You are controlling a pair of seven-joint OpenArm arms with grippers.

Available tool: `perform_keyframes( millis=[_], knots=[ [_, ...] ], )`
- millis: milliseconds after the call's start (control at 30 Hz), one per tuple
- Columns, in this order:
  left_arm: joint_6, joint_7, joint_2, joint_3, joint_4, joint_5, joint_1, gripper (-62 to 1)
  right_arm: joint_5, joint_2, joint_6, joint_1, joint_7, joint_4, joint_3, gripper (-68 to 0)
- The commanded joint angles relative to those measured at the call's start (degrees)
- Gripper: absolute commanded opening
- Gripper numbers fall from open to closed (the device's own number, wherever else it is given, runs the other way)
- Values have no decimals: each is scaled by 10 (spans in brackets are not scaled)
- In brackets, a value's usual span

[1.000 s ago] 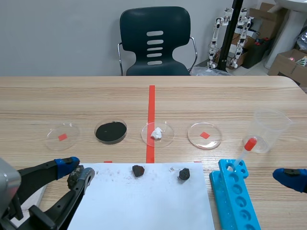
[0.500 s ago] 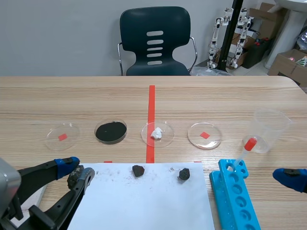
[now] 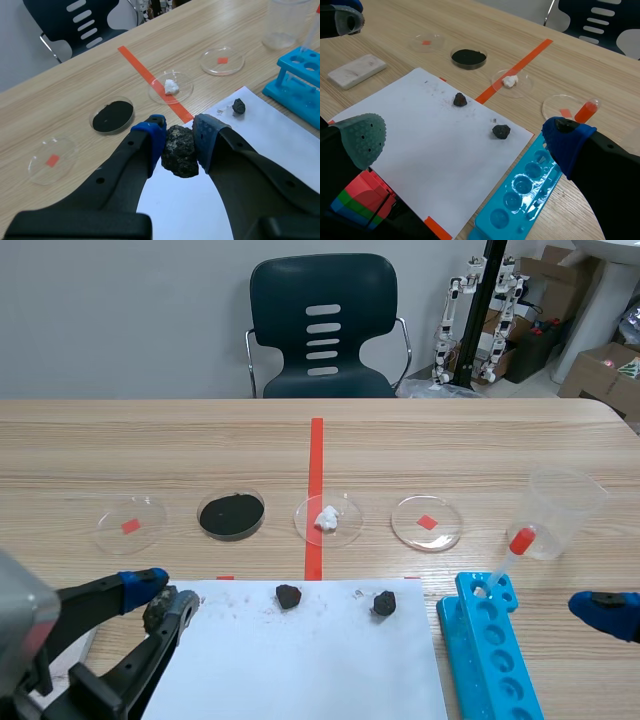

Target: Lower the mineral onto the iron filings and hold still

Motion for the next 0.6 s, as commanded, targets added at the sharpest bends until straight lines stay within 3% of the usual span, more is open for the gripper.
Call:
perform_keyframes(
  millis=[0,100,267,400,567],
  knots=[
    [-12,22,17,0,9,-26,-51,-524,8,0,0,0,9,5,1,4],
    [-17,128,39,0,8,-91,-129,-524,8,0,0,0,9,5,1,4],
    [-17,256,82,0,1,-150,-254,-524,9,0,0,0,9,5,1,4],
    [-17,334,135,0,-50,-152,-367,-524,9,0,0,0,9,5,1,4],
    [-17,420,182,0,-168,-152,-492,-524,9,0,0,0,9,5,1,4]
  ],
)
